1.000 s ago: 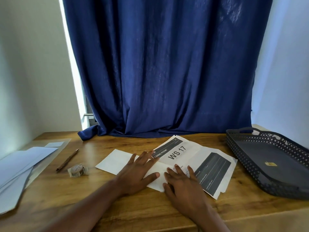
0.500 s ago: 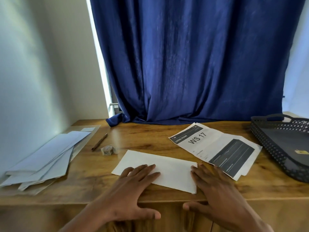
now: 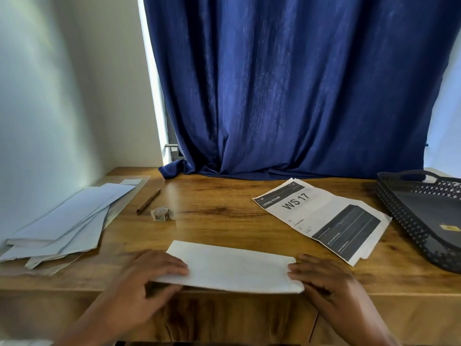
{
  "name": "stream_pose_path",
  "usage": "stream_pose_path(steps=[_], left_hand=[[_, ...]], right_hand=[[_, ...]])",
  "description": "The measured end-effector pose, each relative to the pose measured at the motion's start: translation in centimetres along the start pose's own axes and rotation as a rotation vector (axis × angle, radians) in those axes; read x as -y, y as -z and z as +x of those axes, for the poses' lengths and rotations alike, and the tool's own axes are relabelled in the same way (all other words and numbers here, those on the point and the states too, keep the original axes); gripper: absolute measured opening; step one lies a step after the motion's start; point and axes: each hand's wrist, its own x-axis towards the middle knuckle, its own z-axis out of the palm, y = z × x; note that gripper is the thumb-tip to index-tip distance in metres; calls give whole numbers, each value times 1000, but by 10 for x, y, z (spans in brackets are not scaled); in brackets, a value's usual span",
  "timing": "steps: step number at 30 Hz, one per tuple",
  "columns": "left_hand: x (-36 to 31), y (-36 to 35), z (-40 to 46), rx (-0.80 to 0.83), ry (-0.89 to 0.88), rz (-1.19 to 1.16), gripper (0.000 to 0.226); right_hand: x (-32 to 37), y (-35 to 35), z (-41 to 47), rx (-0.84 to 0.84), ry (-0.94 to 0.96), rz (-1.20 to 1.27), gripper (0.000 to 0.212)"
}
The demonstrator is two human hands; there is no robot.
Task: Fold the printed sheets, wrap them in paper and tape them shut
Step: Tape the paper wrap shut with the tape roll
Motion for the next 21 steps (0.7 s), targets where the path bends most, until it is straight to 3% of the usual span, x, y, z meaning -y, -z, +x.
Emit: stream_pose_path(steps=[3,6,11,13,16,21], left_hand=[[-3,13,10,-137,128,-243,30],[-14,24,30,-293,218,-377,20],[-9,24,72,-417,392,-399,58],[6,14,81,-361,460,-307,65],[28,-4,76,-259,530,-171,74],[36,-18,69,-224,546,16,76]], right_hand=[[23,7,18,-44,-194,330,16],[35,7,46,-159,-322,529,20],[31,-8,85,-136,-542,632,14],[25,-17,92,-76,-588,518,20],[13,-34,93,15,-573,139,36],[17,-49,90,74,-323,-458,32]])
